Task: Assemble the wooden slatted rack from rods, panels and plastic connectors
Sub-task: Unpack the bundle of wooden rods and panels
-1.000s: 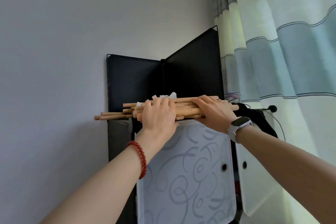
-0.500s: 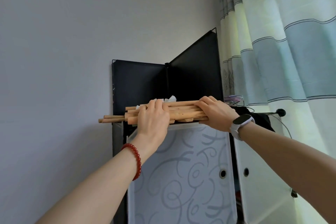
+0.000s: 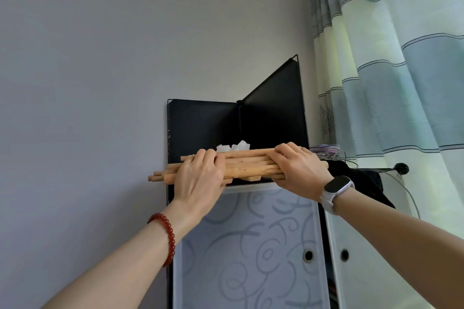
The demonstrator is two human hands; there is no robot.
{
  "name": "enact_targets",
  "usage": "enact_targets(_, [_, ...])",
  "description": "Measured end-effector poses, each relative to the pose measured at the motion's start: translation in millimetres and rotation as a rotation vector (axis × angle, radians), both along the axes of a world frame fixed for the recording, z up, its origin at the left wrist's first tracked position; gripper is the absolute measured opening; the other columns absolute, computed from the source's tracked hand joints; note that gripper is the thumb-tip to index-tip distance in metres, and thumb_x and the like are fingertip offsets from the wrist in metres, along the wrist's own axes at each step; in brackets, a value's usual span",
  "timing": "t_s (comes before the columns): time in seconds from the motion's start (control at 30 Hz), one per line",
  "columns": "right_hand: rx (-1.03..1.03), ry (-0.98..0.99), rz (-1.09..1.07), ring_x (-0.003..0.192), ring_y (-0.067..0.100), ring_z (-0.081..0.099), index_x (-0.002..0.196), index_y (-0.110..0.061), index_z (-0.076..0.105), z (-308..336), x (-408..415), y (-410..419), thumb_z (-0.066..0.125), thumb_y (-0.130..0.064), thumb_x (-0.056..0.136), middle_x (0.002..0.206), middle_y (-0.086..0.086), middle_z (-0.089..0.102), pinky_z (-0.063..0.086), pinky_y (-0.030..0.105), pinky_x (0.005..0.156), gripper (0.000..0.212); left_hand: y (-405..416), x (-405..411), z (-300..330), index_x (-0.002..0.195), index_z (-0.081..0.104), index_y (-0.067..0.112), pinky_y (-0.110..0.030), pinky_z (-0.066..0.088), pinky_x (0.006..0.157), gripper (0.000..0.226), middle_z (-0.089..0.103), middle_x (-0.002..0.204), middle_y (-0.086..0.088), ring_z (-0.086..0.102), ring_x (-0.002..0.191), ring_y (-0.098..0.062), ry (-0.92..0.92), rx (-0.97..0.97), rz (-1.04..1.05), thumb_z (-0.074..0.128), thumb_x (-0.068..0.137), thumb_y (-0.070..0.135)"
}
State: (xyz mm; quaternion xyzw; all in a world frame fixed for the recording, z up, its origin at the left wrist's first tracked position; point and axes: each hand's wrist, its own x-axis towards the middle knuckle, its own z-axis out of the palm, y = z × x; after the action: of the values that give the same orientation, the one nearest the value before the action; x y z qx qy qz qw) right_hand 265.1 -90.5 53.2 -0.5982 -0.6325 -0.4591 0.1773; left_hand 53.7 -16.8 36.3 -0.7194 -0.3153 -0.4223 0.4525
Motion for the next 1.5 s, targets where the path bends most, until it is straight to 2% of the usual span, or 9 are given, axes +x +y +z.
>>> enact_targets(0.2, [0.096, -0.051, 0.042, 0.106, 0.027, 0.049, 0.128, -0.013, 0.051, 6.4, -9.6, -32.6, 0.061, -0.036, 0.085, 0.119, 0.007, 0.052, 0.047, 0.043, 0.083, 0.049, -33.4, -8.9, 6.3, 0.085, 0.066, 0.005, -0.032, 0.051, 0.058, 0.052, 0.063, 0.079, -0.009, 0.062, 0.071, -0.025, -0.037, 0.018, -0.002, 0.091, 0.046, 0.029])
enact_targets(0.33, [0.176, -0.102, 0.067, 0.087, 0.033, 0.059, 0.112, -0.007, 0.063, 10.5, -24.6, -62.8, 0.078, -0.025, 0.071, 0.101, 0.014, 0.062, 0.050, 0.043, 0.068, 0.047, -59.7, -21.0, 11.1, 0.086, 0.065, 0.006, -0.033, 0.051, 0.062, 0.052, 0.063, 0.081, -0.008, 0.062, 0.073, -0.025, -0.054, 0.040, -0.011, 0.091, 0.046, 0.028])
enact_targets(0.4, [0.203, -0.113, 0.072, 0.084, 0.034, 0.060, 0.113, -0.007, 0.064, 11.1, -34.4, -80.2, 0.080, -0.024, 0.069, 0.098, 0.015, 0.063, 0.051, 0.043, 0.064, 0.050, -74.9, -29.7, 10.3, 0.086, 0.065, 0.006, -0.032, 0.050, 0.061, 0.052, 0.062, 0.081, -0.008, 0.061, 0.073, -0.025, -0.079, 0.047, -0.032, 0.091, 0.046, 0.026])
enact_targets(0.53, [0.321, -0.191, 0.057, 0.073, 0.033, 0.062, 0.103, -0.008, 0.069, 3.8, -57.5, -120.6, 0.086, -0.023, 0.056, 0.087, 0.013, 0.064, 0.050, 0.037, 0.055, 0.052, -106.4, -49.5, -1.6, 0.090, 0.065, 0.006, -0.033, 0.050, 0.062, 0.048, 0.063, 0.085, -0.008, 0.061, 0.076, -0.026, -0.147, 0.047, -0.121, 0.089, 0.049, 0.014])
enact_targets(0.83, [0.412, -0.241, -0.018, 0.076, 0.031, 0.063, 0.099, -0.005, 0.070, -40.4, -133.7, -228.5, 0.082, -0.016, 0.060, 0.091, 0.009, 0.067, 0.051, 0.036, 0.061, 0.043, -181.2, -111.8, -40.7, 0.094, 0.066, 0.005, -0.034, 0.048, 0.059, 0.036, 0.062, 0.084, -0.009, 0.061, 0.077, -0.027, -0.183, 0.080, -0.342, 0.078, 0.060, -0.003])
enact_targets(1.03, [0.370, -0.173, -0.139, 0.079, 0.032, 0.065, 0.098, -0.006, 0.071, -80.8, -186.5, -314.9, 0.083, -0.011, 0.058, 0.095, 0.010, 0.069, 0.052, 0.037, 0.065, 0.042, -242.8, -144.0, -72.6, 0.095, 0.066, 0.003, -0.036, 0.049, 0.060, 0.030, 0.063, 0.084, -0.011, 0.061, 0.077, -0.029, -0.138, 0.029, -0.490, 0.071, 0.067, -0.006])
enact_targets(1.2, [0.378, -0.178, -0.276, 0.079, 0.031, 0.066, 0.099, -0.007, 0.072, -116.1, -209.9, -391.4, 0.081, -0.010, 0.059, 0.092, 0.010, 0.069, 0.053, 0.036, 0.067, 0.041, -300.1, -147.2, -107.1, 0.100, 0.066, 0.002, -0.036, 0.052, 0.064, 0.042, 0.065, 0.090, -0.013, 0.064, 0.081, -0.029, -0.103, -0.057, -0.630, 0.080, 0.061, -0.001])
enact_targets(1.5, [0.266, -0.134, -0.558, 0.084, 0.030, 0.067, 0.102, -0.007, 0.071, -186.7, -253.4, -574.4, 0.077, -0.005, 0.059, 0.094, 0.012, 0.069, 0.055, 0.036, 0.072, 0.044, -449.0, -135.8, -179.0, 0.105, 0.066, 0.003, -0.040, 0.052, 0.074, 0.047, 0.064, 0.097, -0.013, 0.063, 0.087, -0.031, 0.002, -0.243, -0.920, 0.085, 0.063, 0.011])
